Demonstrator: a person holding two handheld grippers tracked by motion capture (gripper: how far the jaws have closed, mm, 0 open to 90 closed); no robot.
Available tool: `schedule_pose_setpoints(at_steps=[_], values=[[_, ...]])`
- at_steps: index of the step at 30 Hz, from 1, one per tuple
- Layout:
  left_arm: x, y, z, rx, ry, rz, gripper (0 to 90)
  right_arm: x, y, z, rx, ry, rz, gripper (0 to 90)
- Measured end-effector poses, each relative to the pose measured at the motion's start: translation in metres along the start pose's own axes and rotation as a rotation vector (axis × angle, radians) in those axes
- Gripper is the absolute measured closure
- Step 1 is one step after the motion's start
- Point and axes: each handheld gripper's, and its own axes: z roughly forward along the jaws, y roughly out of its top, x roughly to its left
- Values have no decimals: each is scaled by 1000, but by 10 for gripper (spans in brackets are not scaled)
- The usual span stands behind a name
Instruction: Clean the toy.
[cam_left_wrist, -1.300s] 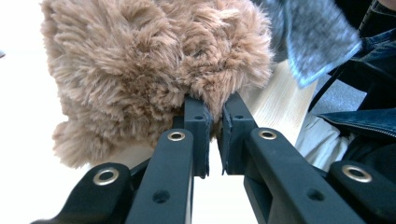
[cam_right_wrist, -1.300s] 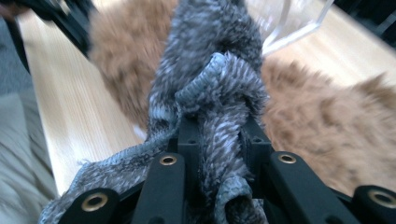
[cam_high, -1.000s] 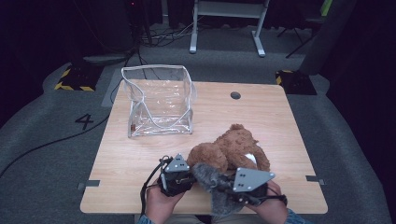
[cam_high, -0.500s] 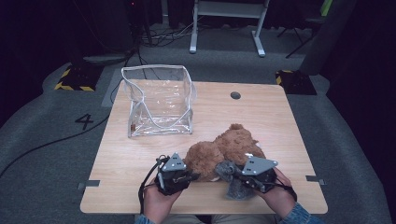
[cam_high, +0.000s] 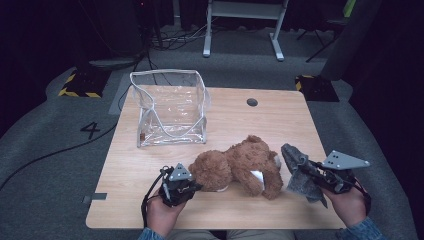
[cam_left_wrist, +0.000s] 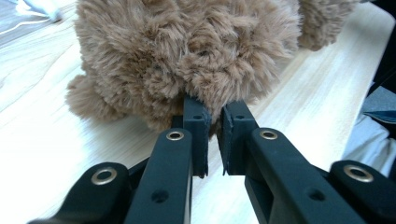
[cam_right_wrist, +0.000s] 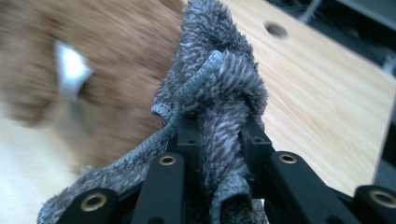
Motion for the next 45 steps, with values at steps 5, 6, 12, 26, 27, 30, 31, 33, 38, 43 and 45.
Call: schedule_pose_setpoints(at_steps=[5,6,12,26,27,30,31,33,38,43,45], values=[[4,-2,-1,1,-5,-1,817,-25,-18,25,67,-5,65,752],[4,-3,-1,2,-5,4,815,-29,-21,30,82,0,81,751],[7,-5,-3,7,-30,15,769,-39,-34,52,116,35,134,655],[-1,-25,-11,4,8,43,538,15,-38,15,38,135,58,417],[-3,-25,-10,1,15,54,537,20,-39,14,43,149,48,417],[-7,-23,-5,-5,42,74,504,39,-42,20,51,202,26,406],[-8,-23,-4,-8,51,75,494,43,-43,23,55,211,18,391],[-7,-22,0,-7,49,81,481,50,-44,30,62,216,0,367],[-7,-18,7,-10,47,92,483,56,-42,53,83,256,23,339],[-10,-13,10,-5,91,128,693,65,-39,76,121,250,6,324],[-10,-11,9,-2,94,144,801,66,-39,79,132,228,-10,387]])
